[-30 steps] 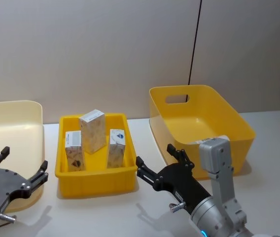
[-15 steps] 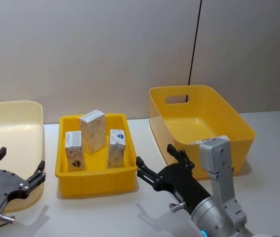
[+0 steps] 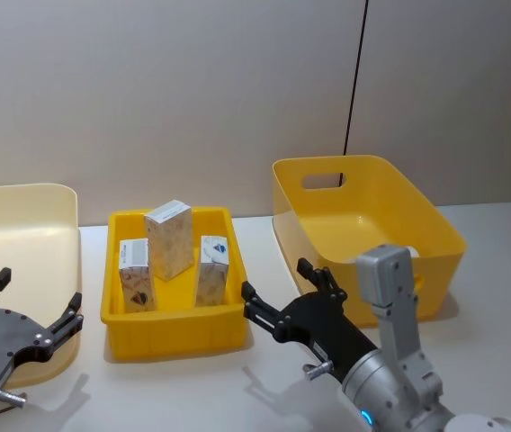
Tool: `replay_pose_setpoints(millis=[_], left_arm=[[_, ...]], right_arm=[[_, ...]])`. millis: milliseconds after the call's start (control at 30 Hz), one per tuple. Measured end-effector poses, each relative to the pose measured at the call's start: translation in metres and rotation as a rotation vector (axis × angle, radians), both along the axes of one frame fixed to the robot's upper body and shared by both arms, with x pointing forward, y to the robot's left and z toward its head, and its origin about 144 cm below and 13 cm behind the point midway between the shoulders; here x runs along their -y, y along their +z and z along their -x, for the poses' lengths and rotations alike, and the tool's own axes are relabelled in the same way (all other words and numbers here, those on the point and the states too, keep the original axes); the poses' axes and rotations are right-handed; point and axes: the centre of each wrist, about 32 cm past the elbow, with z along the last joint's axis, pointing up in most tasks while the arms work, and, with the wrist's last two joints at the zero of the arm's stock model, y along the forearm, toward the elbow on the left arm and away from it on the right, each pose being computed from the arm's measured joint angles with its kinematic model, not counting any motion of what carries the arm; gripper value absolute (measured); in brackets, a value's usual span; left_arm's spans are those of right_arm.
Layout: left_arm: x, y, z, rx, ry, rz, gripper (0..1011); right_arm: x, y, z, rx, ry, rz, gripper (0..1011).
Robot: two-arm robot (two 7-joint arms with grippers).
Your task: Bimanual collaborative sorting of washing and personal care products
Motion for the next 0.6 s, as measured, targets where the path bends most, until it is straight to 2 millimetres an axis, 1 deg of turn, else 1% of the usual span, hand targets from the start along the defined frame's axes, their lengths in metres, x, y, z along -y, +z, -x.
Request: replay_pose_setpoints(millis=[267,600], left_arm=[[0.0,0.0,0.0,0.0,0.0,0.0,1003],[0.0,0.0,0.0,0.0,0.0,0.0,1003]], right_arm=[[-0.002,0.003,-0.011,-0.007,0.02,0.003,1001],[-0.011,0.007,-0.029,-0.015,0.036,0.008,1001]])
